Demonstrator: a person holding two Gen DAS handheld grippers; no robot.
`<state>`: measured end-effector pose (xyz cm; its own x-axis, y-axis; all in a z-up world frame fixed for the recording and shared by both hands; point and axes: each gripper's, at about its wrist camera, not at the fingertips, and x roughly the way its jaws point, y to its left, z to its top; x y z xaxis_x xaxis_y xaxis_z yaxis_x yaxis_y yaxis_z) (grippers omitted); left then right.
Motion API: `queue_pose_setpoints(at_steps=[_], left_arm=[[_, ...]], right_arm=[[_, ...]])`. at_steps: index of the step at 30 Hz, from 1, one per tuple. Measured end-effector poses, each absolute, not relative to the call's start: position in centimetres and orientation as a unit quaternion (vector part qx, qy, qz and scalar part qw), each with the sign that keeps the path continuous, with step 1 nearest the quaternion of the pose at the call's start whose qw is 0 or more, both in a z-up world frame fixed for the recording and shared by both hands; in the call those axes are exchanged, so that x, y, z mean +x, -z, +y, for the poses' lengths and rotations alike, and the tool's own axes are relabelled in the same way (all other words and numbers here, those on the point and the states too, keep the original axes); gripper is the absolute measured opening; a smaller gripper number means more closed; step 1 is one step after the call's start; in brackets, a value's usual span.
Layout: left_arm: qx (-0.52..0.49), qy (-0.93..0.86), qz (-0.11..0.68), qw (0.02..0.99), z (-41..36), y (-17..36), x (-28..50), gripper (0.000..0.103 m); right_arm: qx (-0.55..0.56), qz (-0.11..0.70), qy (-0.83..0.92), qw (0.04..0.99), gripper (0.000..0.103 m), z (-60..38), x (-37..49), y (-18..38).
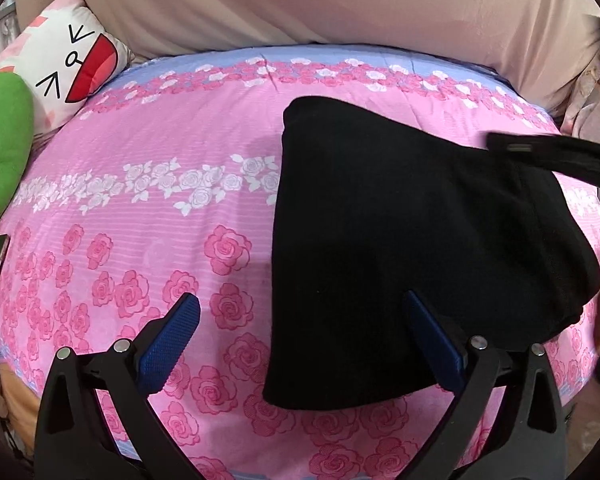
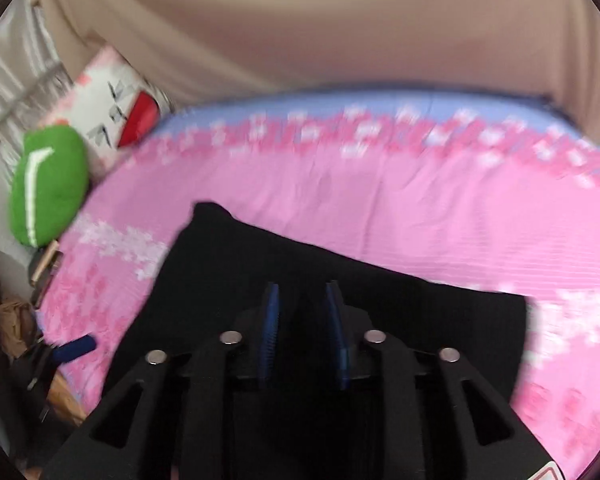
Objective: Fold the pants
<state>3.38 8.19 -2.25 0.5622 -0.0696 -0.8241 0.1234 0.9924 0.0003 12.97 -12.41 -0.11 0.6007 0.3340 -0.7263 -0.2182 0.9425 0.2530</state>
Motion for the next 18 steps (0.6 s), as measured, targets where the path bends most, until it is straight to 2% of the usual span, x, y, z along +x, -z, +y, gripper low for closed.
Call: queue_pose_setpoints(at_steps=[6,15,17,18], left_arm=[[0.036,0.053,0.462,0.885,8.2,2.2,3.5,0.098],[0.056,0.035,0.453,0.889,6.8,2.3,2.5,0.098],[0.057,0.032,0.455,0.888,6.7,2.3,2.4,0.098],[0.059,0.03,0.454,0.888,6.6,2.3,2.2,0.098]], right_arm=[[0.055,0.409,-0.046,0.91,0.048,-18.2,5.1,-0.3],[0.088,0.457,-0.031,0.885,0.05,-19.4,3.2,5.2],[0.085,0.447,-0.034,0.89,0.04,-19.3,2.8,5.4],[0.084,0.444,-0.034,0.891,0.026,-19.4,2.6,5.2]])
